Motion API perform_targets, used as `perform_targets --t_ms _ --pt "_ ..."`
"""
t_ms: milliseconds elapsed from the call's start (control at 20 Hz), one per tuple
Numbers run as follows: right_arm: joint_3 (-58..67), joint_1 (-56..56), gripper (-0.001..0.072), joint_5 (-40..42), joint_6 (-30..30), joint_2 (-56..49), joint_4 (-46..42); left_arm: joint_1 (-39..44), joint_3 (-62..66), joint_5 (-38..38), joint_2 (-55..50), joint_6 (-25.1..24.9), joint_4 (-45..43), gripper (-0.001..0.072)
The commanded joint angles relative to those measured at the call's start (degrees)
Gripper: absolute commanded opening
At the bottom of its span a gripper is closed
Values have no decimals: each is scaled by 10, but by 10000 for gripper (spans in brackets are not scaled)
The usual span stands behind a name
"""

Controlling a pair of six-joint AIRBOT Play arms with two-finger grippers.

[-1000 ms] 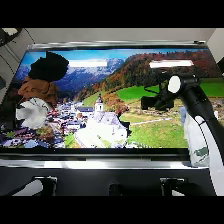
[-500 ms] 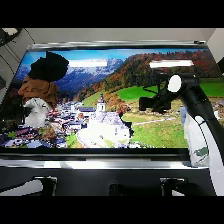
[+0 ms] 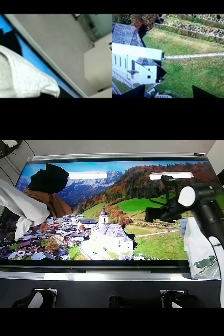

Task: Fold the shirts.

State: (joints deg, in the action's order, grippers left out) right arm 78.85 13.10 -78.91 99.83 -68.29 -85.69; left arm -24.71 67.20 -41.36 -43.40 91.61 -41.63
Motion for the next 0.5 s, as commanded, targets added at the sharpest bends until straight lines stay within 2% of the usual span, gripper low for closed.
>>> perform_targets --t_ms 0,100,200,350,450 --pt "1 0 676 0 -2 67 -59 108 16 8 139 16 26 23" --pt "1 0 676 5 -2 107 -78 193 16 39 159 59 31 23" --pt "1 0 676 13 -2 146 -96 281 16 100 155 57 42 23" --pt "1 0 676 24 -2 197 -118 395 16 159 117 -49 41 23" --pt "1 0 676 24 -1 224 -129 438 16 159 66 -62 42 23"
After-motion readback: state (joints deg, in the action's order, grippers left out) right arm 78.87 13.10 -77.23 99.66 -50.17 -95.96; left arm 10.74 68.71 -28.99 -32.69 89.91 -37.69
